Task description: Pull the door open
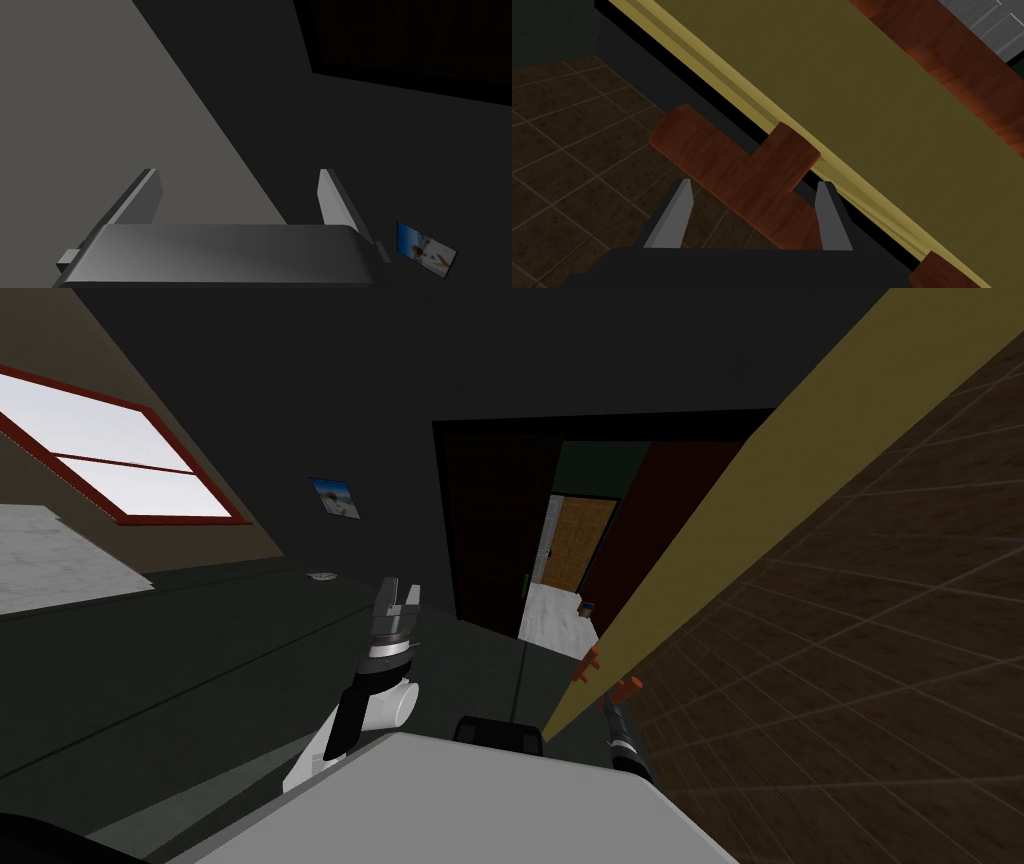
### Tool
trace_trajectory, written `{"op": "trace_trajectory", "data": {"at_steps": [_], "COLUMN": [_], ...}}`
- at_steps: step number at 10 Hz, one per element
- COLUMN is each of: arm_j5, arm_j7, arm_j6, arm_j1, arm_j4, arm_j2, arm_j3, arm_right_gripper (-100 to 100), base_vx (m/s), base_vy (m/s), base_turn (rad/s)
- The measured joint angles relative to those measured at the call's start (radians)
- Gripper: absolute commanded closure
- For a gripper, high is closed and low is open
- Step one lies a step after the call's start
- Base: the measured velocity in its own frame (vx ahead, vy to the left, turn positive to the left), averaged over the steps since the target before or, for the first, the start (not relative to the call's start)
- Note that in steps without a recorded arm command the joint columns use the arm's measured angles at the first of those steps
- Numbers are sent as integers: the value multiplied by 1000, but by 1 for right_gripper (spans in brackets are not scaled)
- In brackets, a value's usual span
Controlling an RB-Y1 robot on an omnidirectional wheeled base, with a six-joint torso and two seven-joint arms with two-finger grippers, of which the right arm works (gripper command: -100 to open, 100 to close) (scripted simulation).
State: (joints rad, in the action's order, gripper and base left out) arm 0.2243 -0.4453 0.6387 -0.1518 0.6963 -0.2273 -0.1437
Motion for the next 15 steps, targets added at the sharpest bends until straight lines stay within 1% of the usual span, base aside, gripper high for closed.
{"op": "trace_trajectory", "data": {"at_steps": [1, 2, 3, 4, 5, 7, 9, 10, 11, 13, 14, 15], "arm_j5": [0, 2, 3, 2, 2, 2, 2, 2, 2, 4, 3, 2], "arm_j7": [3, 4, 8, 10, 12, 6, 21, 21, 14, 23, 24, 22], "arm_j6": [9, -11, -7, -10, -6, -1, 12, 17, 9, 3, 8, 6], "arm_j1": [14, -5, 8, 0, 5, 12, 20, 20, 11, -5, 0, -4], "arm_j4": [-26, 14, -4, 7, -2, -13, -37, -42, -21, -4, -13, -7], "arm_j2": [-3, 0, -1, -4, -5, -1, -12, -10, -4, -11, -12, -13], "arm_j3": [1, 2, 4, 6, 8, 5, 11, 9, 7, 17, 20, 20], "arm_right_gripper": [100, 100, 100, 100, 100, 100, 100, 100, 100, 100, 100, 100], "base_vx": [-22, -30, -14, -8, 4, 0, 8, 1, -57, -64, -30, -10], "base_vy": [-25, -23, -6, -10, -8, 0, 7, -9, -42, -63, -24, -5], "base_turn": [52, 26, -1, -10, 2, 0, 4, -8, 35, 27, 3, -7]}}
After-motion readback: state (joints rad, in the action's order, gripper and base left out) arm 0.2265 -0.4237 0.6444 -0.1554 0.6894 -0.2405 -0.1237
